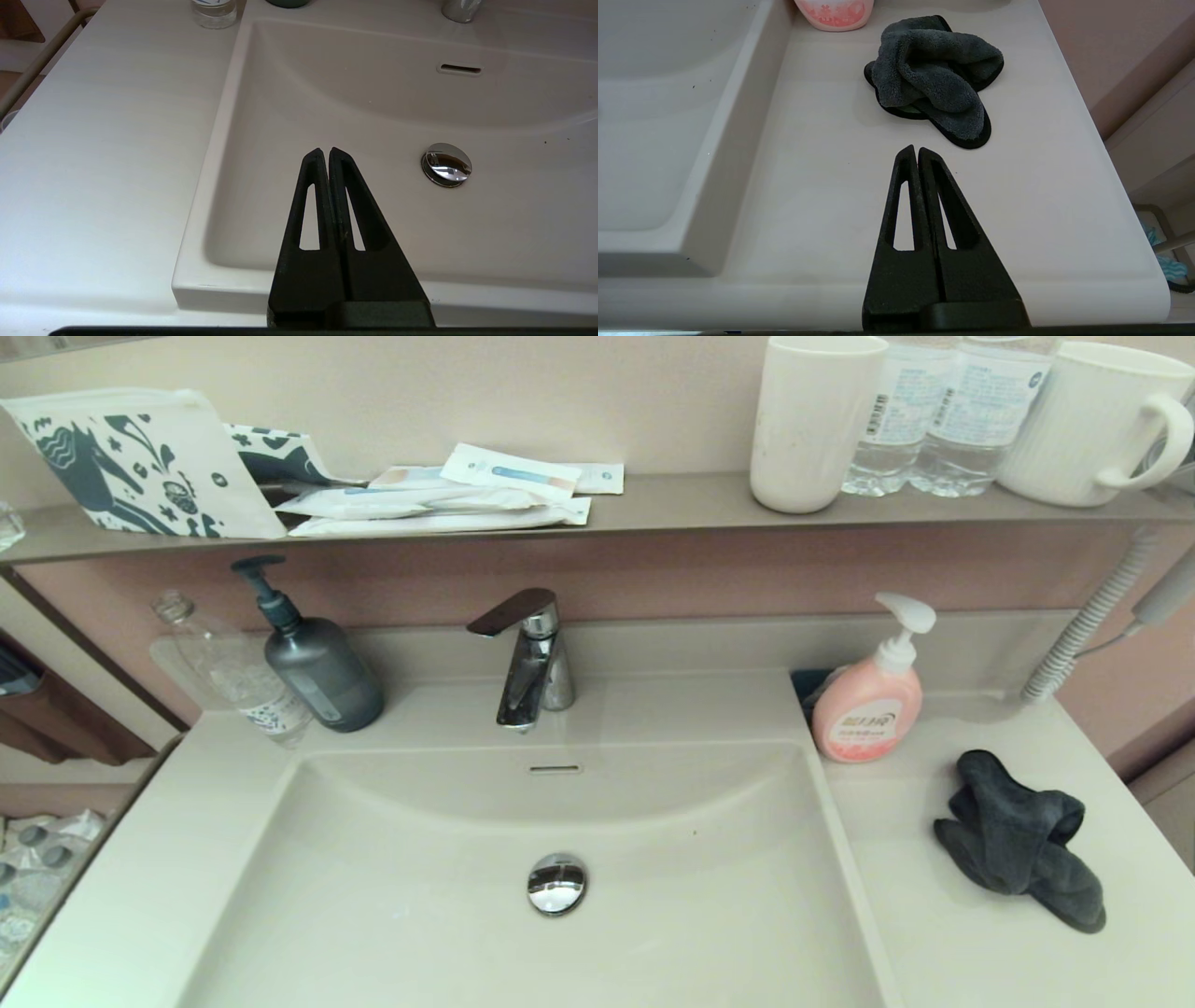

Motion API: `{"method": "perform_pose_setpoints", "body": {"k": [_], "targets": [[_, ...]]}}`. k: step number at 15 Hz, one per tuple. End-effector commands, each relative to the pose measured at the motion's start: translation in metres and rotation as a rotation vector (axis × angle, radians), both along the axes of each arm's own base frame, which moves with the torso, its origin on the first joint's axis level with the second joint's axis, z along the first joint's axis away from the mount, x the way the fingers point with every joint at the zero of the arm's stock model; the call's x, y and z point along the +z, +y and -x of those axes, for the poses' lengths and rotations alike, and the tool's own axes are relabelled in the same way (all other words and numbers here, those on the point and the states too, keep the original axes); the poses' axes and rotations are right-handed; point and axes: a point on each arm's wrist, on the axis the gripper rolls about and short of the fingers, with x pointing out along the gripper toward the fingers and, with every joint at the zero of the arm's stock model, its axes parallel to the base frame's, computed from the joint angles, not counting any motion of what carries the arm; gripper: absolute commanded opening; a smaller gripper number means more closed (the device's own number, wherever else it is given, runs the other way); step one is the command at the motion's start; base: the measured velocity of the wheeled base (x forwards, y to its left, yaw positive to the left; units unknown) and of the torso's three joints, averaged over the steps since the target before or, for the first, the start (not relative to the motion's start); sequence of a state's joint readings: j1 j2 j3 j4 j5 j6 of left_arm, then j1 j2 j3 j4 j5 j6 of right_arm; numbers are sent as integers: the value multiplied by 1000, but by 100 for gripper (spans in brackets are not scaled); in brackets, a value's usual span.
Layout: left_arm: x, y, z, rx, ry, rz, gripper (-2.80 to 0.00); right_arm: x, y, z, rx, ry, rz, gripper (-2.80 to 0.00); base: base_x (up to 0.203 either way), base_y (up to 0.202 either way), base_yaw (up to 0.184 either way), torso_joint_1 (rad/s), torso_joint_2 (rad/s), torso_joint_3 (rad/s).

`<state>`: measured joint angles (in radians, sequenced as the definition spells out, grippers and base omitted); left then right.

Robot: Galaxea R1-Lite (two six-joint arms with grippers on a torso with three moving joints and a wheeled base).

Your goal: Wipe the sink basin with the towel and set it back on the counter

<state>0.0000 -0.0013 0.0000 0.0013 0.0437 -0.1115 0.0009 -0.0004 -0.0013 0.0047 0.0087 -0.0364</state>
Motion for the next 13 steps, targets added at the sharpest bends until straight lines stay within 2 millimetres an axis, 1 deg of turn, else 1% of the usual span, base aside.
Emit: {"method": "perform_pose_setpoints", "body": {"k": [1,13], "targets": [[0,0,0,1,2,0,-280,0,0,0,0,1,0,-280,0,0,0,0,0,0],[0,0,0,1,1,0,-280,0,0,0,-3,-1,-27,-280,0,0,0,0,0,0]]}}
